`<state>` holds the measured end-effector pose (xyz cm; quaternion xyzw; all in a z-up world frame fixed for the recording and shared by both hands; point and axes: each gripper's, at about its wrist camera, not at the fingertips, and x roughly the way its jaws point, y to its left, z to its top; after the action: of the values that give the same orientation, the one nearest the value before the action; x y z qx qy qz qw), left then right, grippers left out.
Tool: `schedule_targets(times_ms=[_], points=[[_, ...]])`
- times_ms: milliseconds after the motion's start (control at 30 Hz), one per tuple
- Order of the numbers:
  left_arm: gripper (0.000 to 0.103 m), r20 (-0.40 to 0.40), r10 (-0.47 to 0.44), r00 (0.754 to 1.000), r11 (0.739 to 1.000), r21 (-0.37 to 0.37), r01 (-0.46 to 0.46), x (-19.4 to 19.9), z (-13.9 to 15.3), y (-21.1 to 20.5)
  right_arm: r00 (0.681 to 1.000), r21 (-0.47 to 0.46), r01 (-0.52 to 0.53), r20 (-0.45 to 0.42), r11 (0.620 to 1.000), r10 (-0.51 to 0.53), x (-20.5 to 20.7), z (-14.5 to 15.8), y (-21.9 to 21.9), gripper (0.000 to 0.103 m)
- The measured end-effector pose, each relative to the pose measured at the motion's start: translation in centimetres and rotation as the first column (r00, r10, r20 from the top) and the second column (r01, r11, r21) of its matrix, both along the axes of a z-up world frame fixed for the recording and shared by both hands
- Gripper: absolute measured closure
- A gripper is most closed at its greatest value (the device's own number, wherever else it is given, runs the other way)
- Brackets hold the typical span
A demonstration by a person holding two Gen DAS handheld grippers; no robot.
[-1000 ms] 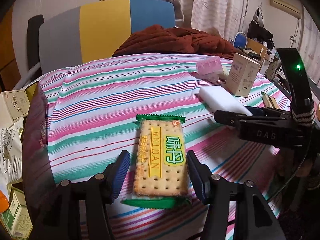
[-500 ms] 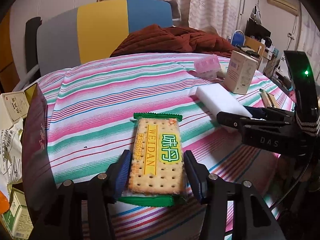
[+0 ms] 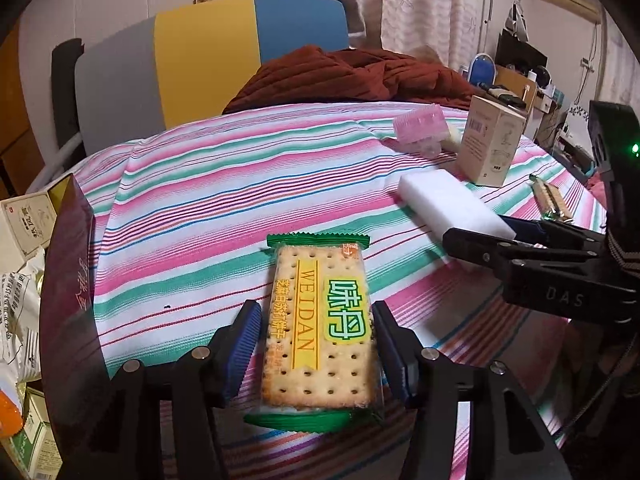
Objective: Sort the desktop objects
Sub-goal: 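Lift the white foam block with the right gripper while the left gripper lifts the cracker pack, then carry the cracker pack and foam block over the gold tray and open both grippers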
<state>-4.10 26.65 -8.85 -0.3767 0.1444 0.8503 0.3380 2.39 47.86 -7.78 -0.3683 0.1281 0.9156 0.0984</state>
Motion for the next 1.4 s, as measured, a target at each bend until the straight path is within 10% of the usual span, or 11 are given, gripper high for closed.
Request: schedule_targets(times_ms=[1400], points=[[0.055,-0.092,0.089,0.992,0.988,0.133,-0.076,5.2,6.5,-6.2,1.0,0.141,-0.006,0.017,0.99,0.004,2.5,0.0,-6.1,0.043]])
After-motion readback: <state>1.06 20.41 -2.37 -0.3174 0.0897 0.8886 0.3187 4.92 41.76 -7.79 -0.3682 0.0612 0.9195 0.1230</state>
